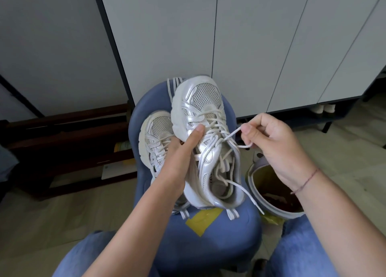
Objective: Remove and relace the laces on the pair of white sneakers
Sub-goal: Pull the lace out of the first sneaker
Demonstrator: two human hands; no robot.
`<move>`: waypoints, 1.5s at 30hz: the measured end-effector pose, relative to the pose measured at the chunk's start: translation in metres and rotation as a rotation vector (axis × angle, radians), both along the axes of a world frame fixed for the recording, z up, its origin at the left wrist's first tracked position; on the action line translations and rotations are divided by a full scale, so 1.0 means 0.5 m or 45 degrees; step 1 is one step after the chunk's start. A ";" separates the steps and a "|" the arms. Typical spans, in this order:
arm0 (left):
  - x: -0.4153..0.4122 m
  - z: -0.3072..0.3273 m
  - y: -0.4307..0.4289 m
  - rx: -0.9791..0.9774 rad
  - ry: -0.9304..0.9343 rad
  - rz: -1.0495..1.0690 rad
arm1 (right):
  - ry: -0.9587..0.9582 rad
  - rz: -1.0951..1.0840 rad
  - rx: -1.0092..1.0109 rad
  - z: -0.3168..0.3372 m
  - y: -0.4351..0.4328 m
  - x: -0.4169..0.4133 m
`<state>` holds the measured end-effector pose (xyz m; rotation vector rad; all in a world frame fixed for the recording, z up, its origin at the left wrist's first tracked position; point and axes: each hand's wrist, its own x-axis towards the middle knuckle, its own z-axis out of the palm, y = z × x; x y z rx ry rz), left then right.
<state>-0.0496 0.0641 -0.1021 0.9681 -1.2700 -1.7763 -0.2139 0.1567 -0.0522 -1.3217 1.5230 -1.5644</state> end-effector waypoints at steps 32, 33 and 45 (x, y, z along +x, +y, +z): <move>0.004 -0.001 0.014 0.156 -0.002 -0.059 | -1.340 0.121 0.058 -0.002 0.001 -0.042; 0.003 -0.001 0.015 0.157 -0.002 -0.059 | -1.264 0.078 0.149 -0.007 0.002 -0.036; 0.002 -0.002 0.014 0.170 -0.007 -0.069 | -0.633 -0.089 0.188 -0.008 0.009 0.011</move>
